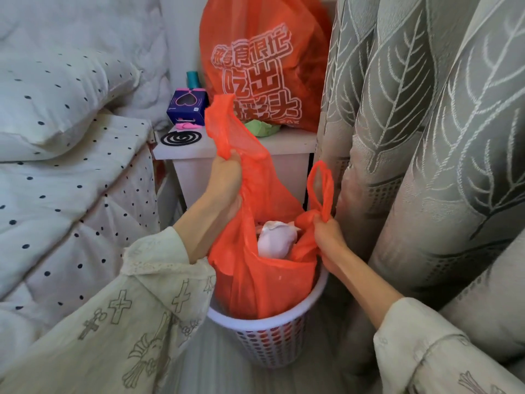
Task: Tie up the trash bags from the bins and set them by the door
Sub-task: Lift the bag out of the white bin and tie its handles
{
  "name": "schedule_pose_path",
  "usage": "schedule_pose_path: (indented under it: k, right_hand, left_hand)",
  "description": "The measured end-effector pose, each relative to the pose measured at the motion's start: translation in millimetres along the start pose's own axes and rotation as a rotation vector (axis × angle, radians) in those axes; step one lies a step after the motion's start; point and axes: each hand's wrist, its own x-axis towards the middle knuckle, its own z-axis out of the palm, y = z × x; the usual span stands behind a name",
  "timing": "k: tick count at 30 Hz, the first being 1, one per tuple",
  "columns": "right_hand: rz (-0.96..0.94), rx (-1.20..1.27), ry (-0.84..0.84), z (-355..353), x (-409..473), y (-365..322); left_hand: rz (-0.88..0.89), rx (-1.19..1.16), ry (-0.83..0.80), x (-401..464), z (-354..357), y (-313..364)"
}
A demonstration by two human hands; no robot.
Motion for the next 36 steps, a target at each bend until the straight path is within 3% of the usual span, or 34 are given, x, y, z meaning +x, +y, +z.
schedule_pose_path:
  k: [4,8,15,20,24,29,33,36]
  right_hand:
    - [-0.005,-0.159,-0.066,9,-4,4]
    - [0.068,-0.159,-0.127,4,-8,25]
    - [-0.102,-0.105,-0.196,11,-25,28]
    - [-0.057,0.020,-0.093,15,-21,32]
    - [-0.084,0.063,-0.018,18,-14,34]
    - [0.000,0.230,0.046,22,-6,45]
    - [0.119,0.439,-0.185,21,-11,47]
    - [0.083,0.310,-0.226,17,-13,52]
  left_hand:
    - [-0.012,0.109,-0.024,-1,0,-5]
    - [-0.110,0.125,-0.010,-2,-21,-23]
    - [-0.209,0.212,-0.101,-17,-31,-40]
    - [-0.043,0.585,-0.246,-17,-28,-33]
    - [-0.055,0.714,-0.352,-19,-36,-47]
    - [-0.005,0.880,-0.291,-25,-43,-78]
    - [0.043,1.087,-0.363,-32,-35,-95]
    - [0.065,1.247,-0.433,-34,-29,-103]
